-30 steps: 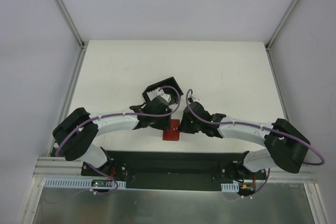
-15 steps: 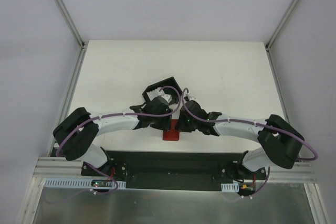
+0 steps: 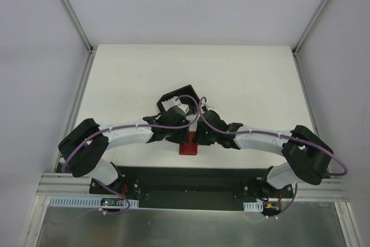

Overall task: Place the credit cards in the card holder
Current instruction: Close the card holder at the center of the board.

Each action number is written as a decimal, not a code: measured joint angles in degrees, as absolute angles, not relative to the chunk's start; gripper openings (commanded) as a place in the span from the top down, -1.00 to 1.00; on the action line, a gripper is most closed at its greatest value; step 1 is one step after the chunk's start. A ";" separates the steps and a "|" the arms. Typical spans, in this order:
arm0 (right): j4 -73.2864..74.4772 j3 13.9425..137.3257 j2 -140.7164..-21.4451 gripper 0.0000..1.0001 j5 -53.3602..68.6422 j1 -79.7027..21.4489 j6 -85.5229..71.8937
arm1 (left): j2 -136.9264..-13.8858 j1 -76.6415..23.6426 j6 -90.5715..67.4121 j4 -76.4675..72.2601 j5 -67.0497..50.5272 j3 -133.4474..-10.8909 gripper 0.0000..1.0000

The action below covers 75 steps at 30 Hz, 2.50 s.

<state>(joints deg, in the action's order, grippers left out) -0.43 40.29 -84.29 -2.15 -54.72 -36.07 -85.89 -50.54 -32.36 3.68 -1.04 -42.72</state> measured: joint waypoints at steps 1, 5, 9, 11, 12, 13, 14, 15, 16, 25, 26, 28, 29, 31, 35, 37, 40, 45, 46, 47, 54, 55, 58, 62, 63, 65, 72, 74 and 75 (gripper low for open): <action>-0.27 40.32 -84.23 0.69 -2.20 -54.72 -35.90 | -85.89 -50.54 -32.36 3.68 -1.04 -42.72 0.05; 0.71 40.82 -84.12 0.69 -2.31 -54.52 -35.29 | -85.89 -50.54 -32.36 3.68 -1.02 -42.72 0.04; 0.91 41.41 -84.12 0.68 -2.33 -54.26 -34.87 | -85.89 -50.54 -32.36 3.68 -1.02 -42.72 0.04; 0.97 41.69 -84.12 0.68 -2.31 -54.17 -34.72 | -85.89 -50.54 -32.36 3.68 -1.04 -42.72 0.05; 1.15 41.93 -84.12 0.68 -2.28 -54.06 -34.52 | -85.89 -50.54 -32.36 3.68 -1.02 -42.72 0.05; 1.39 42.22 -84.14 0.68 -2.26 -54.00 -34.35 | -85.89 -50.54 -32.36 3.68 -1.02 -42.72 0.04; 1.74 42.57 -84.18 0.68 -2.26 -53.93 -34.20 | -85.89 -50.54 -32.36 3.68 -1.02 -42.72 0.04; 2.04 42.98 -84.29 0.68 -2.26 -53.87 -34.02 | -85.89 -50.54 -32.36 3.68 -1.02 -42.72 0.04; 2.11 43.27 -84.42 0.69 -2.24 -53.84 -33.91 | -85.89 -50.54 -32.38 3.68 -1.02 -42.72 0.04; 3.79 44.03 -85.69 0.68 -2.33 -53.87 -33.54 | -85.89 -50.54 -32.40 3.68 -0.99 -42.72 0.03; 3.86 44.01 -85.49 0.67 -2.42 -53.80 -33.47 | -85.89 -50.54 -32.40 3.68 -1.02 -42.72 0.03; 3.95 43.53 -84.38 0.67 -2.63 -53.56 -33.32 | -85.86 -50.52 -32.40 3.68 -1.02 -42.72 0.03; 4.14 43.22 -83.53 0.67 -2.70 -53.28 -33.19 | -85.86 -50.54 -32.40 3.70 -1.02 -42.72 0.02; 4.51 42.92 -82.06 0.67 -2.83 -52.66 -32.95 | -85.86 -50.54 -32.38 3.68 -1.02 -42.72 0.02; 4.69 42.28 -80.12 0.68 -2.85 -52.10 -32.97 | -85.86 -50.54 -32.36 3.68 -1.02 -42.70 0.02; 4.64 41.80 -80.03 0.69 -2.68 -52.10 -33.08 | -85.80 -50.54 -32.36 3.68 -1.02 -42.72 0.01; 4.60 40.73 -80.03 0.69 -2.31 -52.21 -33.63 | -85.60 -50.54 -32.36 3.68 -1.02 -42.72 0.02; 4.23 40.32 -80.12 0.69 -2.07 -52.95 -34.26 | -85.06 -50.54 -32.34 3.70 -1.02 -42.70 0.01; 4.01 40.32 -80.23 0.69 -2.02 -53.17 -34.33 | -85.03 -50.54 -32.36 3.68 -1.02 -42.70 0.01; 3.73 40.32 -80.36 0.69 -1.91 -53.28 -34.44 | -85.03 -50.54 -32.34 3.70 -1.02 -42.70 0.01; 2.63 40.32 -82.74 0.69 -1.04 -53.63 -34.92 | -85.03 -50.54 -32.36 3.70 -1.15 -42.57 0.04; 2.44 40.32 -83.07 0.69 -1.02 -53.63 -34.94 | -85.03 -50.54 -32.36 3.70 -1.23 -42.54 0.05; 1.87 40.34 -83.77 0.69 -0.97 -53.63 -35.09 | -85.03 -50.54 -32.36 3.68 -1.48 -42.17 0.07; 1.37 40.64 -84.36 0.69 -0.80 -53.63 -35.16 | -85.03 -50.52 -32.40 3.18 -1.91 -41.17 0.08; 1.13 40.69 -84.44 0.69 -0.78 -53.65 -35.16 | -84.97 -50.52 -32.42 2.94 -2.07 -41.04 0.08; 0.49 40.71 -84.68 0.70 -0.75 -53.67 -35.24 | -84.86 -50.52 -32.42 2.48 -2.28 -40.73 0.09; -0.73 40.82 -85.17 0.69 0.10 -53.67 -35.38 | -84.75 -50.52 -32.42 1.93 -2.52 -40.38 0.10; -0.95 40.97 -85.54 0.69 0.43 -53.67 -35.38 | -84.75 -50.52 -32.42 1.93 -2.52 -40.38 0.10; -1.02 41.15 -85.76 0.70 0.56 -53.67 -35.38 | -84.75 -50.52 -32.42 1.96 -2.52 -40.38 0.10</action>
<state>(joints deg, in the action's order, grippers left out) -1.02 41.15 -85.76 0.56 -53.67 -35.38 -84.75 -50.52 -32.42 1.96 -2.52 -40.38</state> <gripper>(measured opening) 0.153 0.452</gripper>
